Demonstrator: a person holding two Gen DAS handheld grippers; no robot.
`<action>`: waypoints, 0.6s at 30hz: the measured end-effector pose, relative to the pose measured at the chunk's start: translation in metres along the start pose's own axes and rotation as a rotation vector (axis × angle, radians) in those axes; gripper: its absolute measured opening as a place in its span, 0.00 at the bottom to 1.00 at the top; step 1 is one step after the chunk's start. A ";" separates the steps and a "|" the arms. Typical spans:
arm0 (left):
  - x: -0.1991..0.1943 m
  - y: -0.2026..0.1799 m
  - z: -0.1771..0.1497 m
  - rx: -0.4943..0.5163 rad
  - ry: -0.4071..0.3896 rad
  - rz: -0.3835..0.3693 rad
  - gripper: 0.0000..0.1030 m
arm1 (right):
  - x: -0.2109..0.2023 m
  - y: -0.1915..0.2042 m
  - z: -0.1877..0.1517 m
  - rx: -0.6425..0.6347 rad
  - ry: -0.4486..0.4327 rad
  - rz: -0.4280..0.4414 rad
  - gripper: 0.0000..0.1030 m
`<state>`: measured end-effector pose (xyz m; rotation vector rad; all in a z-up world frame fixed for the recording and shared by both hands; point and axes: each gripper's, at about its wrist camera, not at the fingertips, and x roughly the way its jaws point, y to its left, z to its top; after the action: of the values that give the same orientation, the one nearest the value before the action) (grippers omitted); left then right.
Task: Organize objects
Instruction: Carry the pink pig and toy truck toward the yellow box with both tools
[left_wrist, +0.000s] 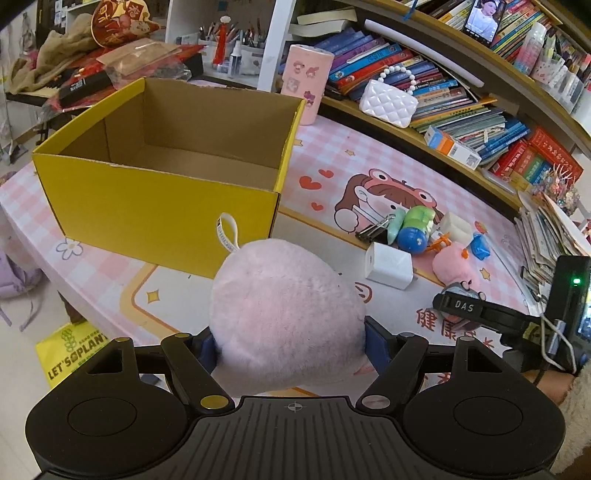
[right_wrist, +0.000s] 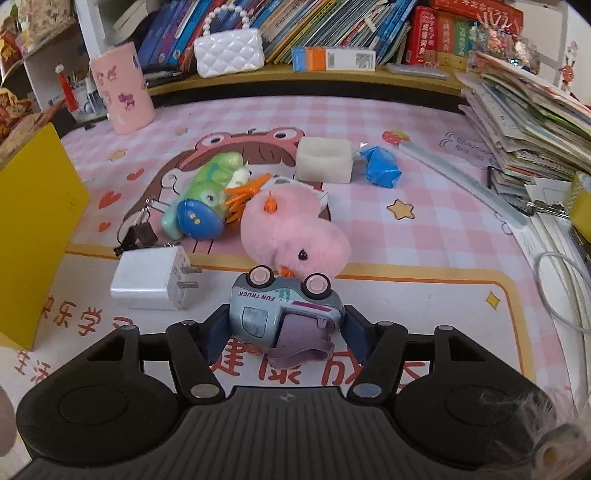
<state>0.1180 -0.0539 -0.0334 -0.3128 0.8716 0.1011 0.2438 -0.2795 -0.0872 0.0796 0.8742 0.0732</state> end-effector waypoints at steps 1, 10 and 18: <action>0.000 0.000 -0.001 0.000 -0.002 -0.006 0.74 | -0.005 0.000 0.000 0.005 -0.009 0.000 0.59; -0.007 0.007 -0.003 0.029 -0.026 -0.110 0.74 | -0.065 0.017 -0.009 0.047 -0.063 0.018 0.59; -0.027 0.041 -0.003 0.079 -0.051 -0.190 0.74 | -0.115 0.072 -0.045 0.007 -0.093 0.034 0.59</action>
<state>0.0900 -0.0143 -0.0237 -0.3161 0.7896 -0.1011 0.1333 -0.2167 -0.0216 0.1035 0.7807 0.0975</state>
